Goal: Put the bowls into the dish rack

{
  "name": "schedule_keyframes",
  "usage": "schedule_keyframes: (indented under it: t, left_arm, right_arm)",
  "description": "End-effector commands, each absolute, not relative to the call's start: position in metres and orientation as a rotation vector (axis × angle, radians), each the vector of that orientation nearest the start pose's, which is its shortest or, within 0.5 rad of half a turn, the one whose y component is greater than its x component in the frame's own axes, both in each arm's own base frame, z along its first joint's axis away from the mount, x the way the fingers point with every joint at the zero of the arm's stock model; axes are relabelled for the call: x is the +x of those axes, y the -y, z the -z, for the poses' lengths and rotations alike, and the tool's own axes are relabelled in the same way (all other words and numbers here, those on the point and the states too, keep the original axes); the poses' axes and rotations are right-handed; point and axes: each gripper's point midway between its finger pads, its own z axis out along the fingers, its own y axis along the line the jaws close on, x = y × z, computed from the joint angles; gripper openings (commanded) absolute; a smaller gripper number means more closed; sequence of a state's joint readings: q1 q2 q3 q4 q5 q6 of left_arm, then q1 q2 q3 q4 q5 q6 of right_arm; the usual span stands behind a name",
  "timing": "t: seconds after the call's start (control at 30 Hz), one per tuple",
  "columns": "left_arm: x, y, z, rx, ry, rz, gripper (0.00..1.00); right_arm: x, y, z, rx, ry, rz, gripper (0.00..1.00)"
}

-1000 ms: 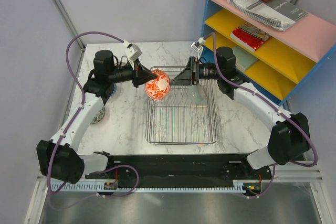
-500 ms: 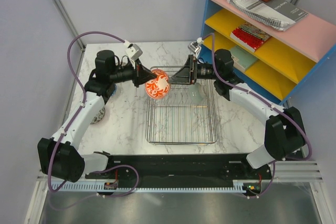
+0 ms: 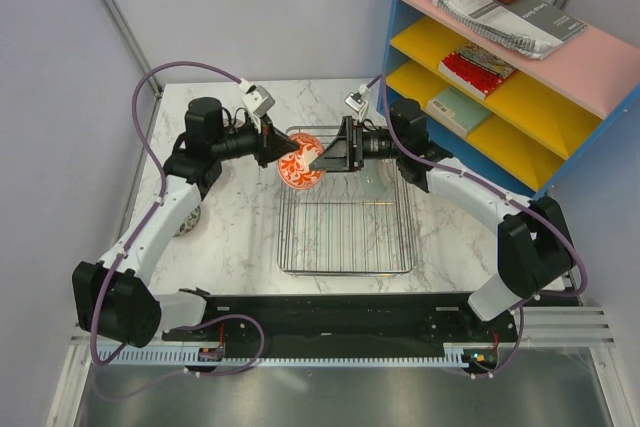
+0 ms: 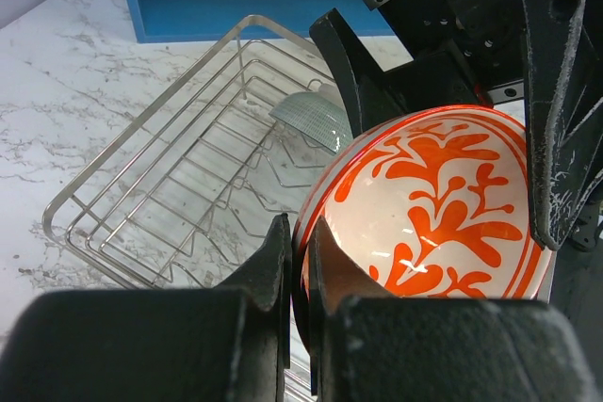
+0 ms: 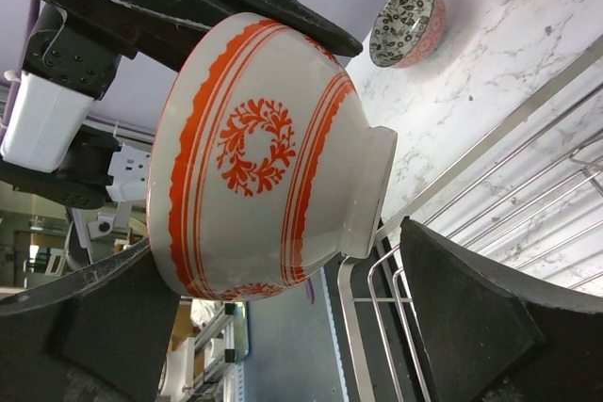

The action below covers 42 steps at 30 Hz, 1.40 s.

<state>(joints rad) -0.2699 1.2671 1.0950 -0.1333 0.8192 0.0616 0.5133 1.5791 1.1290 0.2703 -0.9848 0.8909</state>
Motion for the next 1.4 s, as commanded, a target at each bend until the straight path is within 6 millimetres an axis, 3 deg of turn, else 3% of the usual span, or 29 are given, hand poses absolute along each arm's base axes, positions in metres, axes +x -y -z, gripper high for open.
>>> schedule_keyframes:
  t: [0.0, 0.23, 0.43, 1.0, 1.2, 1.37]
  left_arm:
    - [0.317, 0.221, -0.316, 0.885, -1.539, 0.873, 0.02]
    - [0.317, 0.225, -0.311, 0.894, -1.549, 0.887, 0.02]
    - [0.312, 0.23, -0.309, 0.916, -1.544, 0.918, 0.02]
    - [0.306, 0.236, -0.303, 0.951, -1.542, 0.936, 0.02]
    - [0.306, 0.236, -0.3, 0.95, -1.551, 0.937, 0.02]
    - [0.307, 0.237, -0.298, 0.951, -1.553, 0.93, 0.02]
  right_arm:
    - [0.282, -0.343, -0.28, -0.516, -1.986, -1.732, 0.98]
    - [0.278, -0.346, -0.295, -0.528, -1.937, -1.81, 0.97]
    - [0.283, -0.348, -0.286, -0.533, -1.955, -1.796, 0.95]
    - [0.284, -0.347, -0.291, -0.573, -1.95, -1.756, 0.93]
    - [0.284, -0.346, -0.294, -0.572, -1.939, -1.763, 0.86]
    - [0.28, -0.346, -0.297, -0.569, -1.923, -1.784, 0.65]
